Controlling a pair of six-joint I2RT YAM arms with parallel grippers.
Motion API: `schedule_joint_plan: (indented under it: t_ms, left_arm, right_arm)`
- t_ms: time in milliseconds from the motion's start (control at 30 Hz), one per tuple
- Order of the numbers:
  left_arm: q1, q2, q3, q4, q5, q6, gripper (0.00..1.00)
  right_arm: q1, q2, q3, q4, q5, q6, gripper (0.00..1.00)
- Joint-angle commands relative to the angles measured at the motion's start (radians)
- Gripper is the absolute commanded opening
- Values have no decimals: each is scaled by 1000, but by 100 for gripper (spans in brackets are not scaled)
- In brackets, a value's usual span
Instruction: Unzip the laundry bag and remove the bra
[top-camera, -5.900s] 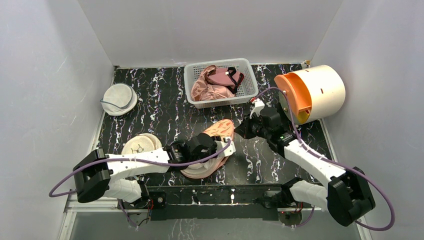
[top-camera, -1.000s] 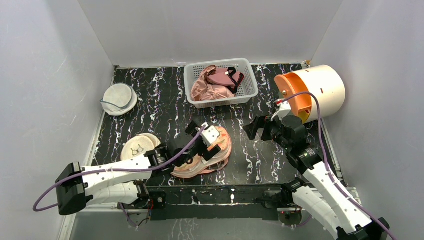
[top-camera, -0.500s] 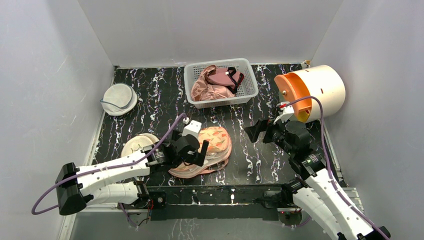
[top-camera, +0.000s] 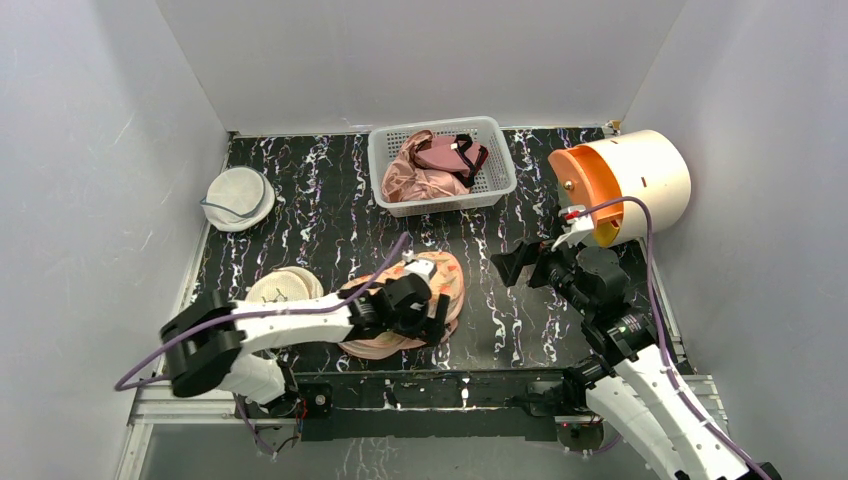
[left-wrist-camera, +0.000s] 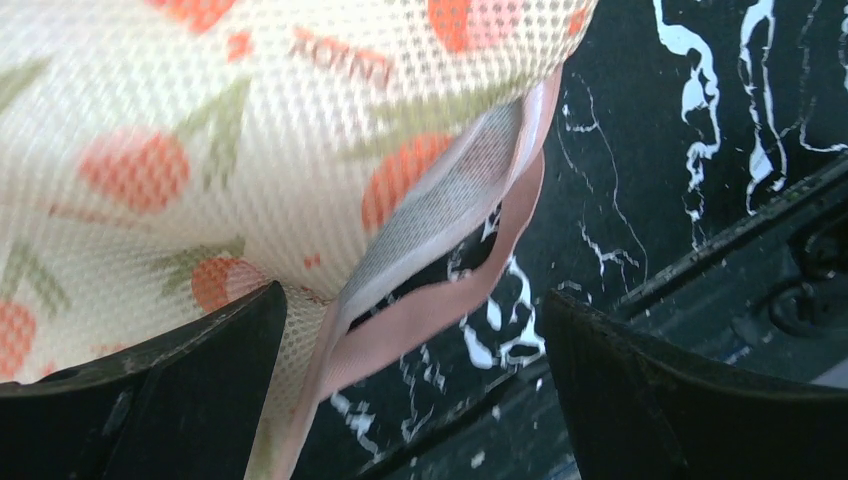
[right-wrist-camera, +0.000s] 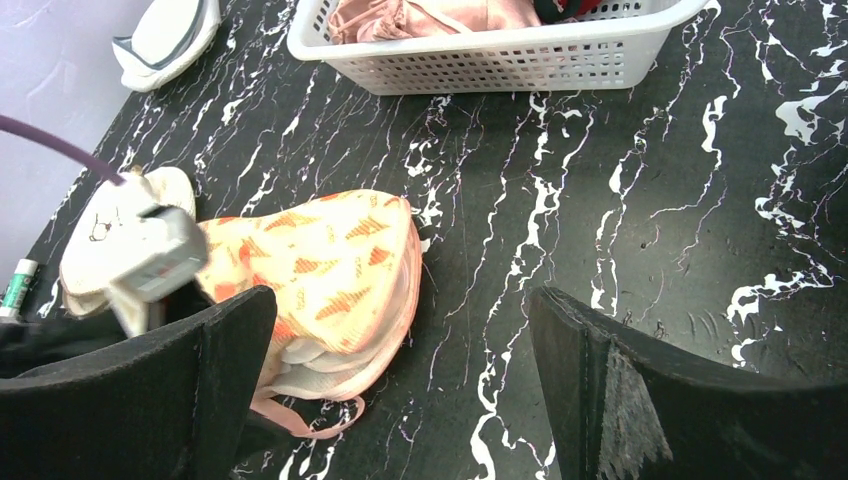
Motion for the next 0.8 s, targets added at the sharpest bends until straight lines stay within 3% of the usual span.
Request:
schedule_joint_plan:
  t_ms: [0,133,300,467,767]
  left_arm:
    - [4,165,98,180,88,48,99]
    - [4,292,210,255,166,71,98]
    - [4,276,252,279,160,89,98]
    - [5,213,285,124,103,139,95]
    - [-20,65,294,-250,-28,179,68]
  right_arm:
    - [-2,-11,-1,66,4,-11,98]
    - [-1,-16,0,62,12,-9,98]
    - [-2,-34,4,55,33,-7,98]
    - [-1,-45,2,57,47,-3,98]
    - [-1,-38,1,58,52,-4,98]
